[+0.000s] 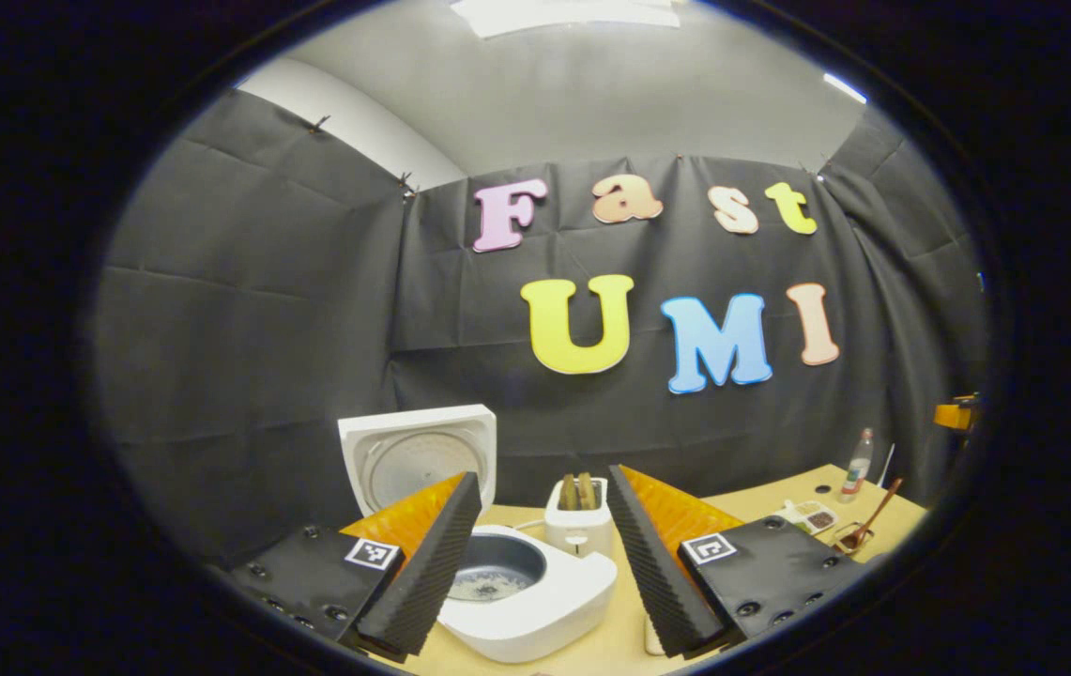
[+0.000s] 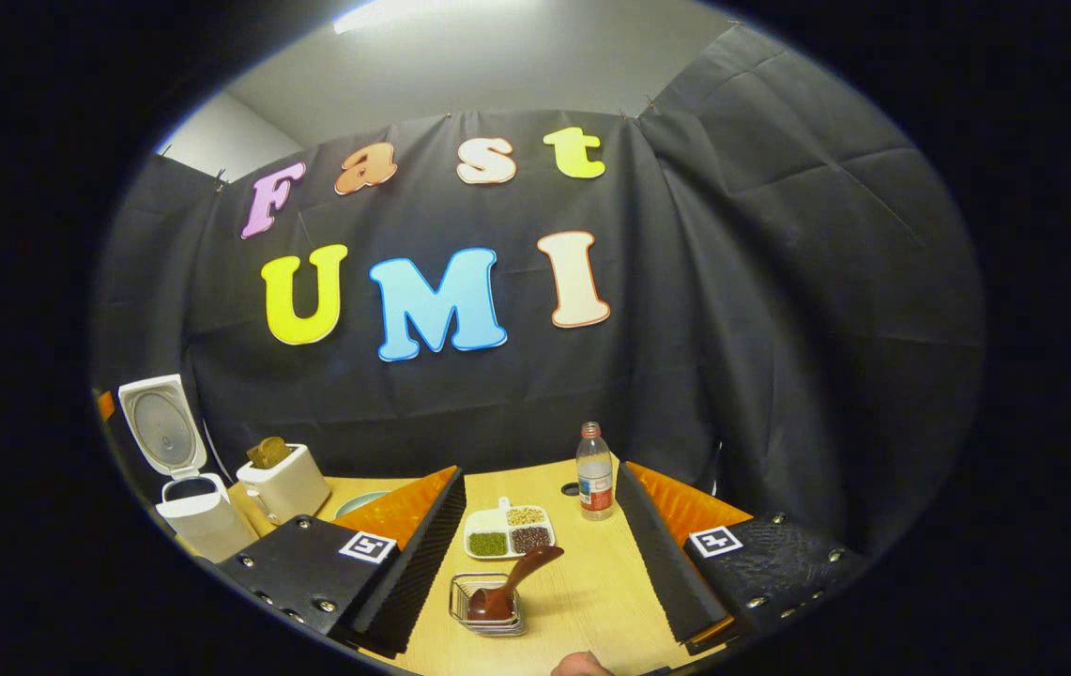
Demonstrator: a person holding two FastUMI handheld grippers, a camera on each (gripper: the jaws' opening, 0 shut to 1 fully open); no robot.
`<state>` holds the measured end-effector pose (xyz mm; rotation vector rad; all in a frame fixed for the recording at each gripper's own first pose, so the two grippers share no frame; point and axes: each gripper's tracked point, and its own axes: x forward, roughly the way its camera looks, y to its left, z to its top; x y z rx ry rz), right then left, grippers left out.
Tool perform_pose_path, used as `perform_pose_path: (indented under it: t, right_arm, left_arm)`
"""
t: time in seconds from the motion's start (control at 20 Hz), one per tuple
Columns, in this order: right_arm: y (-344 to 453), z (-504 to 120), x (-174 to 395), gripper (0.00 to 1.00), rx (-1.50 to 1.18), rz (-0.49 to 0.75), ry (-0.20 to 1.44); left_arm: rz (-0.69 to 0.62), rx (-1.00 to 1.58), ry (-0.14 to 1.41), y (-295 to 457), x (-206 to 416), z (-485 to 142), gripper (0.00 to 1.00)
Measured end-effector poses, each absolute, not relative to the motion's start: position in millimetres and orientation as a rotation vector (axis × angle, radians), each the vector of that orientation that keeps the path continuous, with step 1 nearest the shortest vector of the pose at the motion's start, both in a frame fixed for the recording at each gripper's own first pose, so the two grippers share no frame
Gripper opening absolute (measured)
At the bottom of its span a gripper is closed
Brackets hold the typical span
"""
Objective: Close the left gripper, press the button to open the rice cooker; take a wooden spoon from the chopstick holder with the right hand, scoop a spoonful of rice and pour it into the rice cooker, then put the wooden spoon back into the chopstick holder.
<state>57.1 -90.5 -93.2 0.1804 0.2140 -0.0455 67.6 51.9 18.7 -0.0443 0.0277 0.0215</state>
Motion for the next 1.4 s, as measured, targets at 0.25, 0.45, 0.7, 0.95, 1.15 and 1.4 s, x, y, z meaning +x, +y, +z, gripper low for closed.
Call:
perform_pose_path:
  t: [0.25, 0.45, 0.7, 0.95, 1.15, 1.4]
  right_arm:
    - [-92.2, -72.7, 37.1, 0.98, 0.148, -0.109, 0.180]
    - [-93.8, -71.6, 19.8, 0.98, 0.146, -0.160, 0.172]
    - [-90.4, -75.0, 4.2, 0.98, 0.172, -0.218, 0.184]
    - [-91.5, -77.1, -14.1, 0.98, 0.147, -0.258, 0.194]
    - [-93.9, -78.3, -23.2, 0.98, 0.141, -0.277, 0.206]
    - [-94.8, -79.1, -25.1, 0.98, 0.117, -0.269, 0.216]
  left_arm:
    - [0.104, 0.005, 0.012, 114.6, 131.7, 39.4, 0.94]
    - [0.144, 0.025, -0.005, 155.9, 183.3, 51.8, 0.94]
    - [0.167, 0.045, -0.032, 189.8, 245.0, 57.3, 0.89]
    - [0.182, -0.024, 0.033, 214.5, 301.3, 30.5, 0.94]
    - [0.219, -0.065, 0.113, 237.9, 336.8, 3.2, 0.94]
    - [0.245, -0.126, 0.188, 252.8, 344.4, -28.6, 0.95]
